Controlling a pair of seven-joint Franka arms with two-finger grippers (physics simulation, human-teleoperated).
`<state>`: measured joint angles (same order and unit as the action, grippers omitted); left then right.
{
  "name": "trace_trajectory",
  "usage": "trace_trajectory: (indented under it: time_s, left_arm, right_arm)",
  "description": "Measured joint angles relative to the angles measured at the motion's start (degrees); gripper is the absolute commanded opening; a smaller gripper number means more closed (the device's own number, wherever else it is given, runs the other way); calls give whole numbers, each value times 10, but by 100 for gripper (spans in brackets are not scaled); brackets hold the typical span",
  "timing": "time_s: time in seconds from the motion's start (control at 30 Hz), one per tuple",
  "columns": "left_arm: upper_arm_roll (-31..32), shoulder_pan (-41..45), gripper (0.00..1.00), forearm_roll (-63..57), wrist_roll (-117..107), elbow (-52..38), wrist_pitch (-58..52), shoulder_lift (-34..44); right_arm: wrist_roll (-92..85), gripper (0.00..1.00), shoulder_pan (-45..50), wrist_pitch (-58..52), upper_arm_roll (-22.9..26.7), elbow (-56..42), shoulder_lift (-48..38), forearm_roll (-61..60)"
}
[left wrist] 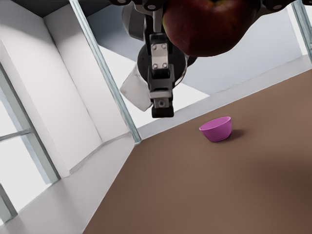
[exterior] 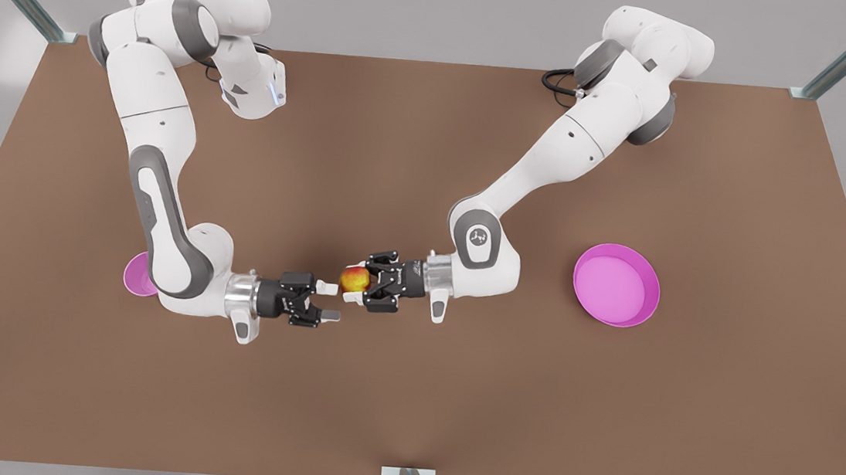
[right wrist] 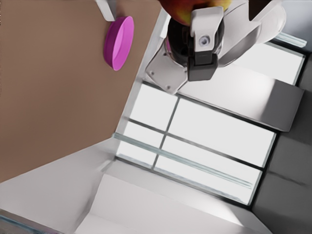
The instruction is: Use the left arm to pick up the apple from the plate, transfer it to the gripper of the right arm, and then use the right arm to place it into the bowl
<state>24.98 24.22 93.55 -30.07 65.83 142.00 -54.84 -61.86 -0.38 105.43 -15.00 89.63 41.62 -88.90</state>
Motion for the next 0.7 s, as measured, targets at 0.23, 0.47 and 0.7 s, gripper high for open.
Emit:
trace_trajectory:
  time_s: [0.23, 0.47, 0.7]
  left_arm:
    - [-1, -1, 71, 0, 0, 0, 0, 0]
    - [-2, -1, 71, 0, -1, 0, 0, 0]
    - [-2, -1, 71, 0, -1, 0, -1, 0]
  right_arm:
    - [-32, 100, -7, -4, -9, 27, -13, 2]
    - [-55, 100, -19, -24, -21, 52, -31, 4]
    - [-75, 100, -6, -14, -20, 51, -21, 3]
